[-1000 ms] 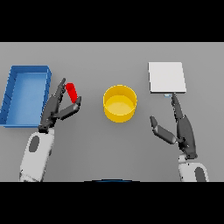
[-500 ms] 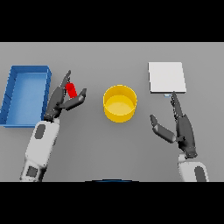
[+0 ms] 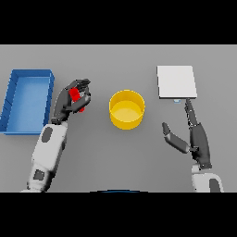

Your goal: Pick up the red beaker and tilt it to pour out 1 green nut into yellow bowl. Pick up the yellow bowl and place it on the metallic measuring scale.

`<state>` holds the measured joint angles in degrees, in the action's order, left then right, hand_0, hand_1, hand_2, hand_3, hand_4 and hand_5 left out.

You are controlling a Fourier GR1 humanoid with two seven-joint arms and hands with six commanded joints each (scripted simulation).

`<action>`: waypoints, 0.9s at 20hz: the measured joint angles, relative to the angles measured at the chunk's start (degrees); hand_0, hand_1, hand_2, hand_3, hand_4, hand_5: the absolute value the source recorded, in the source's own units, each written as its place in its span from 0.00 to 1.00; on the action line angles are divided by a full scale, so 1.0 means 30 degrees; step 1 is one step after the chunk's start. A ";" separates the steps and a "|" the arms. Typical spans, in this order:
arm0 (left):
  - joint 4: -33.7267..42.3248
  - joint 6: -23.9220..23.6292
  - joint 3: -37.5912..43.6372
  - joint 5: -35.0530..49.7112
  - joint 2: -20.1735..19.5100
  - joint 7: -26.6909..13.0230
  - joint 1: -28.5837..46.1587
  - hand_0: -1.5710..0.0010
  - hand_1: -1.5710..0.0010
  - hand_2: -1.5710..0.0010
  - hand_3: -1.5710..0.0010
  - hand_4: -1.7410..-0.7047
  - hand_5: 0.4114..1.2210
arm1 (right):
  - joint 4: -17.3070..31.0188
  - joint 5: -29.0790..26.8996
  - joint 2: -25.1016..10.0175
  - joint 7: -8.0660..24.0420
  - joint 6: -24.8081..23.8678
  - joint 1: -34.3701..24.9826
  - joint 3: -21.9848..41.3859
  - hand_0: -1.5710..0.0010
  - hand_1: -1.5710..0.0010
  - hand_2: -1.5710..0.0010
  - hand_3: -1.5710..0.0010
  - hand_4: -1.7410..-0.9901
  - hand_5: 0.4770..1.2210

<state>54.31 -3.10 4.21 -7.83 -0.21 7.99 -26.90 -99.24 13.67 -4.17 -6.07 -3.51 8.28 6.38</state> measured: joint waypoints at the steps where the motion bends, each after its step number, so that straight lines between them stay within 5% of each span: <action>1: -0.0151 -0.0189 0.0030 -0.0164 -0.0138 -0.0224 -0.0324 0.46 0.44 0.43 0.47 0.19 0.72 | 0.0154 0.0036 0.0033 0.0355 -0.0009 -0.0135 0.0006 1.00 1.00 1.00 1.00 0.65 0.23; 3: -0.0266 -0.0174 -0.0178 -0.0534 -0.0135 0.0092 -0.0436 0.30 0.28 0.27 0.38 0.13 0.82 | 0.0186 -0.0067 0.0078 0.0503 0.0067 -0.0173 0.0012 1.00 1.00 1.00 1.00 0.65 0.22; 7: -0.0025 0.0051 -0.0661 -0.0953 -0.0100 0.0362 -0.0212 0.12 0.12 0.11 0.16 0.23 0.93 | 0.0102 0.0038 0.0135 0.0793 0.0001 -0.0453 0.0077 1.00 1.00 1.00 1.00 0.64 0.23; 11: 0.0311 -0.0580 -0.0385 -0.0527 0.0161 0.0240 -0.0175 0.05 0.05 0.05 0.06 0.09 0.89 | 0.0071 -0.0342 0.0089 0.0584 0.0161 -0.0140 -0.0094 1.00 1.00 1.00 1.00 0.64 0.23; 18: 0.3099 -0.1102 -0.1381 -0.0400 -0.0182 -0.0383 -0.0156 0.01 0.01 0.01 0.01 0.02 0.87 | 0.0251 0.0232 0.0121 0.0111 -0.0118 -0.0181 0.0097 1.00 1.00 1.00 1.00 0.64 0.24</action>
<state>63.61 -6.40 0.07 -9.03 -0.76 6.85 -27.36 -98.48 14.37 -3.80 -5.74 -3.87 7.74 6.67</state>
